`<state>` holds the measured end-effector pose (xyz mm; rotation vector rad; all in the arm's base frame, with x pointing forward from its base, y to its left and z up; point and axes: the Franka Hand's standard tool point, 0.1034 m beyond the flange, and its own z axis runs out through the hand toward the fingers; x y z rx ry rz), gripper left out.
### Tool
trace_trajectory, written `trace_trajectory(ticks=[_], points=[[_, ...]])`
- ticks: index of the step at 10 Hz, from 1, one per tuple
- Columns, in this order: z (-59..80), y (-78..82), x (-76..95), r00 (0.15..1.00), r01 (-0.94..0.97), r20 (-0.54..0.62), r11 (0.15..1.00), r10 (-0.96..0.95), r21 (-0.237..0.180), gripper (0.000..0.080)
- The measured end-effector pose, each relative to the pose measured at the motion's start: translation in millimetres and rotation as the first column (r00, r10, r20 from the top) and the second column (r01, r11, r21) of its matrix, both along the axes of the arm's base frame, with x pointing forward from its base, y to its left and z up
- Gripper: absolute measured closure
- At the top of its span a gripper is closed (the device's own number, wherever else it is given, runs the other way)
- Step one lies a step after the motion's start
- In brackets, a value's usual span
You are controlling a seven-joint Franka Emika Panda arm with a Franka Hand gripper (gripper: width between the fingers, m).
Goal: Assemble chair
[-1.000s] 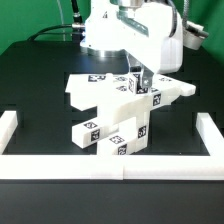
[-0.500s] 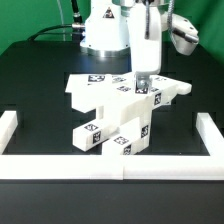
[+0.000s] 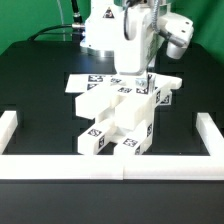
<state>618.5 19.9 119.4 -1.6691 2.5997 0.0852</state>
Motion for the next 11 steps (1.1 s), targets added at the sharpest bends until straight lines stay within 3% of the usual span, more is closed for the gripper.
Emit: trace_trajectory(ticks=[3, 10, 11], points=[[-0.1, 6.5, 0.4, 0.992, 0.128, -0.007, 0.991, -0.128, 0.023, 0.0512], [-0.5, 14.6, 0.8, 0.995, 0.096, -0.001, 0.994, -0.096, 0.05, 0.0511], [-0.6, 14.4, 0.7, 0.998, 0.068, 0.002, 0.996, -0.068, 0.05, 0.0301]])
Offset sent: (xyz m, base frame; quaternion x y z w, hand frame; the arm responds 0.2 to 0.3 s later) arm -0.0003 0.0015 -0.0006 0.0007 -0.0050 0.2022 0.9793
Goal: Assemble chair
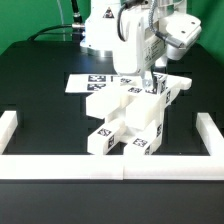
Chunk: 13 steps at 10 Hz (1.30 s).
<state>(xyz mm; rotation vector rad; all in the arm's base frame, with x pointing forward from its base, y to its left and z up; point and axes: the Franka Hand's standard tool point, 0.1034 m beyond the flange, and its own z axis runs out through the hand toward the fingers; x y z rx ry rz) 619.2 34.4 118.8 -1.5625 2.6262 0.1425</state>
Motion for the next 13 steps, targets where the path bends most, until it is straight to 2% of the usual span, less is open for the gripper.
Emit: trace_trajectory(ticks=[1, 2, 3, 9, 13], points=[[-0.1, -1.6, -0.7, 0.999, -0.043, -0.003, 0.999, 0.043, 0.002, 0.0301], [0.3, -3.1, -2.0, 0.991, -0.132, -0.011, 0.991, 0.132, 0.005, 0.0183], [2.2, -1.3, -1.5, 0.971, -0.236, -0.028, 0.972, 0.236, 0.015, 0.0159], [1.8, -1.4, 1.2, 0.819, -0.574, 0.025, 0.819, 0.574, 0.001, 0.015], [1.1, 3.4, 0.6, 0.552, -0.832, 0.027, 0.553, 0.833, -0.036, 0.015]])
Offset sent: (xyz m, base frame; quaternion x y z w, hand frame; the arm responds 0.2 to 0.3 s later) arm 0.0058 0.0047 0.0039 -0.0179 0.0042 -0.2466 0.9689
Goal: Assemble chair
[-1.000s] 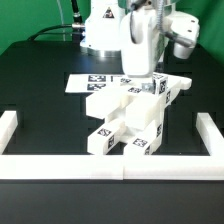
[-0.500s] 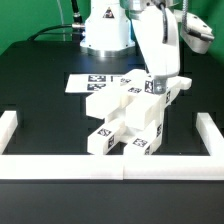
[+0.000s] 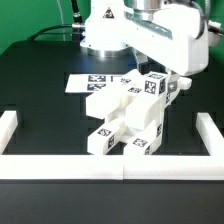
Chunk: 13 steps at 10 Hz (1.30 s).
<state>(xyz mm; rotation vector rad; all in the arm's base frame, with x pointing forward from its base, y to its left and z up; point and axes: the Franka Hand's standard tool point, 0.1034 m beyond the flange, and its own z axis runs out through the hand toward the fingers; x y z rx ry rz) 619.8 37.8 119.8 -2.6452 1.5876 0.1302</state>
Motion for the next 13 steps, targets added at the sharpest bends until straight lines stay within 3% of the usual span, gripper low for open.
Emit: trace_trajectory(ticks=[6, 8, 9, 10, 13], points=[[-0.8, 0.3, -0.6, 0.957, -0.291, 0.023, 0.957, 0.291, 0.002, 0.015], [-1.5, -1.7, -0.6, 0.957, -0.291, 0.026, 0.957, 0.29, 0.0, 0.0399], [-1.4, -1.7, -0.5, 0.957, -0.29, 0.026, 0.957, 0.29, 0.0, 0.0399], [-1.4, -1.8, -0.5, 0.957, -0.29, 0.026, 0.957, 0.29, 0.0, 0.0515], [-1.4, -1.7, -0.5, 0.961, -0.276, 0.025, 0.961, 0.276, -0.001, 0.0515]])
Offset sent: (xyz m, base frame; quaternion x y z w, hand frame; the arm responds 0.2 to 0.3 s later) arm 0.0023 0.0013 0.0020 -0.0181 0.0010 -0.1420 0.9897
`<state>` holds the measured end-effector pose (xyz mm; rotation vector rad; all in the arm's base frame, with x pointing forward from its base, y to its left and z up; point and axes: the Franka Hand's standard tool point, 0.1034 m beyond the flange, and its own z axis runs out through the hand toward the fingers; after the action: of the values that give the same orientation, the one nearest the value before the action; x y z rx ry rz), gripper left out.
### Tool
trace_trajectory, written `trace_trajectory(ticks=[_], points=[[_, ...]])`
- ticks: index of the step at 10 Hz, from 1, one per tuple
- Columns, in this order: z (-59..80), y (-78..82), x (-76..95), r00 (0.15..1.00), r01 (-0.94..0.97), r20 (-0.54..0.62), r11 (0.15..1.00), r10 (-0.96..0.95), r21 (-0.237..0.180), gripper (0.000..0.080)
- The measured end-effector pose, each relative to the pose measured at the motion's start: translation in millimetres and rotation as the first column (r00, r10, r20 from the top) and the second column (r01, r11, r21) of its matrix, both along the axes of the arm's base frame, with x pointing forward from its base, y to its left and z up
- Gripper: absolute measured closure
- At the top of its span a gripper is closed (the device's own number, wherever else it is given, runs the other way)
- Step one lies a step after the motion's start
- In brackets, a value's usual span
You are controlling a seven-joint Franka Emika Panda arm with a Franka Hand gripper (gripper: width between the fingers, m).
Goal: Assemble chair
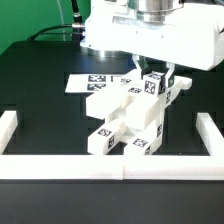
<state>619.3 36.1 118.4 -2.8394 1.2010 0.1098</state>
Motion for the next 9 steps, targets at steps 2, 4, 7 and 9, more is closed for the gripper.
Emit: trace_trajectory(ticks=[2, 4, 7, 9], points=[[0.0, 0.0, 0.0, 1.0, 0.026, -0.002, 1.0, -0.026, -0.001, 0.0515], [0.1, 0.6, 0.1, 0.986, 0.166, -0.012, 0.986, -0.166, -0.007, 0.0514], [0.5, 0.9, 0.6, 0.933, 0.359, -0.025, 0.933, -0.359, -0.019, 0.0512], [0.7, 1.2, 0.9, 0.885, 0.464, -0.03, 0.885, -0.465, -0.026, 0.0512]])
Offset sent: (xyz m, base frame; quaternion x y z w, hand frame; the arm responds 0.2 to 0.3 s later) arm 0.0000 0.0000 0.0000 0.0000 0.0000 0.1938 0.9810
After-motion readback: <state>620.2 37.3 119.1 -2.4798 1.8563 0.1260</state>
